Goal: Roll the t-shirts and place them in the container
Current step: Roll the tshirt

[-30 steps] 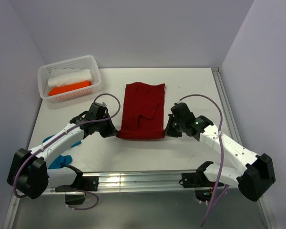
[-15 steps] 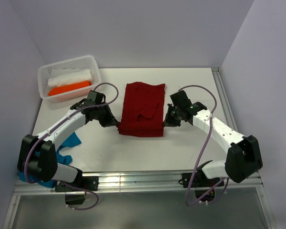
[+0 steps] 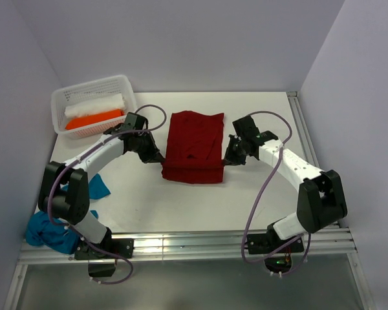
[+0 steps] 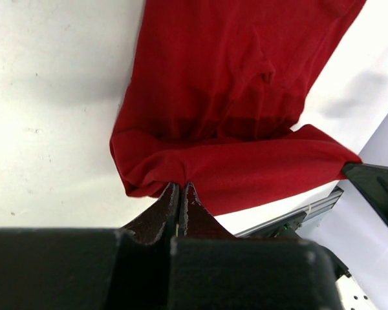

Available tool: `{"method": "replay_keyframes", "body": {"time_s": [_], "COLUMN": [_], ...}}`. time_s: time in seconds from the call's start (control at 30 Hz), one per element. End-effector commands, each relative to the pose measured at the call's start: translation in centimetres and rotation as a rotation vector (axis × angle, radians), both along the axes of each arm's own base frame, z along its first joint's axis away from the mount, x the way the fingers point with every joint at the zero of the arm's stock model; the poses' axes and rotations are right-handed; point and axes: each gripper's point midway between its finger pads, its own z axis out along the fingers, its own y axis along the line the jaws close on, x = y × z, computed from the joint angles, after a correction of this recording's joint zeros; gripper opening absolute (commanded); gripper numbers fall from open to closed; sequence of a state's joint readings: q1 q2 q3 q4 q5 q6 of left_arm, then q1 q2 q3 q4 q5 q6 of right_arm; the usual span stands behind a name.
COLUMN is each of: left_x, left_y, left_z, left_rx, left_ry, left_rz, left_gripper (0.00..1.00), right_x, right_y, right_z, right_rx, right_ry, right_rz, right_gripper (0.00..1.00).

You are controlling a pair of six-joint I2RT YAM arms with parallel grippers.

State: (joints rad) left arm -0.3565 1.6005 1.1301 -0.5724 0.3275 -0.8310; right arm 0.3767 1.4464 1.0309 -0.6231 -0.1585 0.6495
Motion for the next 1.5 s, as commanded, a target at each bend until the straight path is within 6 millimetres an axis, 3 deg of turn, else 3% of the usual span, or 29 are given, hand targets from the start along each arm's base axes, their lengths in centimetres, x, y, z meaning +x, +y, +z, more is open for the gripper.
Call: {"method": "replay_keyframes", "body": {"time_s": [0.0, 0.47, 1.0, 1.13, 1.33, 1.37, 1.43, 1.47], "left_x": [1.9, 5.5, 7.8, 8.2, 8.6, 8.7, 9.0, 8.9], "left_y": [0.7, -0.7, -1.5, -1.5, -1.1, -1.0, -0.9, -0.9], "left_z": [0.8, 0.2, -1.6, -1.6, -0.6, -0.4, 0.1, 0.2], "left_rx": [0.025, 0.007, -0.002, 0.004, 0.027, 0.034, 0.040, 0.044], "left_ry": [-0.058, -0.096, -0.105, -0.120, -0.158, -0.160, -0.173, -0.169], "left_rz": [0.001, -0.044, -0.041, -0.047, -0.046, -0.043, -0.040, -0.038], "left_gripper": [0.00, 0.00, 0.00, 0.02, 0.21, 0.34, 0.51, 0.68], "right_x": [2.5, 6.4, 10.0, 10.4, 10.7, 10.8, 10.8, 10.8], "right_y": [-1.1, -1.8, -1.1, -1.0, -1.0, -1.0, -0.9, -0.8], "right_z": [0.9, 0.0, -1.0, -1.0, -0.2, 0.0, 0.5, 0.6], "right_rx": [-0.032, -0.011, 0.024, 0.028, 0.034, 0.038, 0.046, 0.047], "right_ry": [-0.059, -0.064, -0.079, -0.090, -0.115, -0.127, -0.141, -0.142], "right_rz": [-0.013, -0.038, -0.038, -0.040, -0.042, -0.041, -0.038, -0.036], "right_gripper": [0.00, 0.00, 0.00, 0.06, 0.29, 0.35, 0.39, 0.43]}}
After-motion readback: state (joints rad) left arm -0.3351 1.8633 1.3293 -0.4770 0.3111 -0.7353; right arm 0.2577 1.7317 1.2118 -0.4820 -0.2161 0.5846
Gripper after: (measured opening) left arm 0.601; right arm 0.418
